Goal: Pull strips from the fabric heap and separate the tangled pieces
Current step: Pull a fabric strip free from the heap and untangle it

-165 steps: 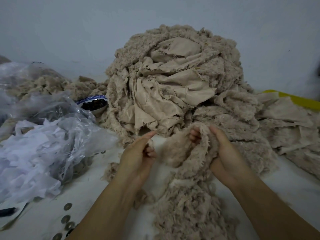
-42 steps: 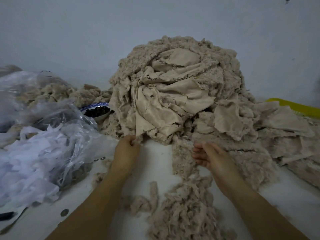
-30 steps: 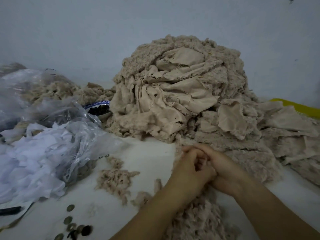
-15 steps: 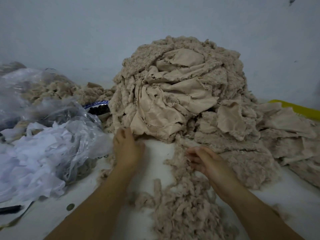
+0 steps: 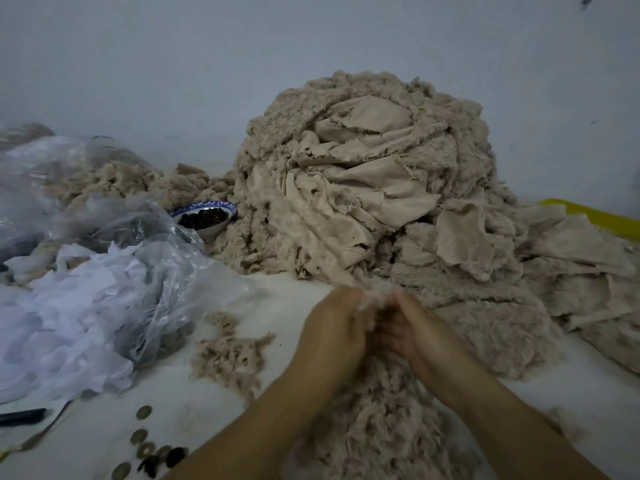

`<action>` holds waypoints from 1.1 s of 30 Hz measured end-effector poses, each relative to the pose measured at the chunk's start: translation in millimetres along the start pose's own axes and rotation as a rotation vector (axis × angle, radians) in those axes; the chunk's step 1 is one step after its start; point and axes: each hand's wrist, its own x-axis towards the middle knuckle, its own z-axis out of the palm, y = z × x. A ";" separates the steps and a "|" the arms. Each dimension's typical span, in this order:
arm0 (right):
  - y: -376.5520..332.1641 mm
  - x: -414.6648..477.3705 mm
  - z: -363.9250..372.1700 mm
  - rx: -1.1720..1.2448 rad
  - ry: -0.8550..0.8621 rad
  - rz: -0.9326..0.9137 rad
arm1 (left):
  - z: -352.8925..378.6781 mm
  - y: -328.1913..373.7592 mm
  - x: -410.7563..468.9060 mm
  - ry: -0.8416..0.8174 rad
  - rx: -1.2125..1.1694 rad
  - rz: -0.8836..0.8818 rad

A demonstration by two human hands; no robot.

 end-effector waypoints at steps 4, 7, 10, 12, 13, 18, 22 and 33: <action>-2.9 -1.3 5.5 0.193 -0.044 0.140 | 5.0 24.3 -11.4 -0.147 -0.028 0.127; -5.5 -0.9 0.9 0.164 -0.062 0.170 | 5.1 26.4 -16.9 -0.259 -0.009 0.180; -3.6 -1.2 1.1 0.092 -0.021 0.154 | 4.4 20.5 -20.3 -0.321 -0.021 0.205; -1.2 1.1 1.3 0.015 0.045 0.073 | 3.6 14.2 -18.9 -0.359 -0.090 0.225; -0.4 1.8 1.4 -0.058 0.081 0.022 | 1.0 11.5 -17.0 -0.379 -0.123 0.225; -5.6 -3.6 3.7 -0.761 0.184 -0.238 | -15.8 -7.0 17.5 -0.191 -0.490 -0.361; 1.6 -11.6 12.5 -0.988 -0.060 -0.303 | -24.7 -30.3 65.0 -0.032 -0.937 -0.755; -7.3 -7.7 -13.8 -1.087 -0.013 -0.293 | -64.7 -63.1 104.6 0.278 -1.546 -0.933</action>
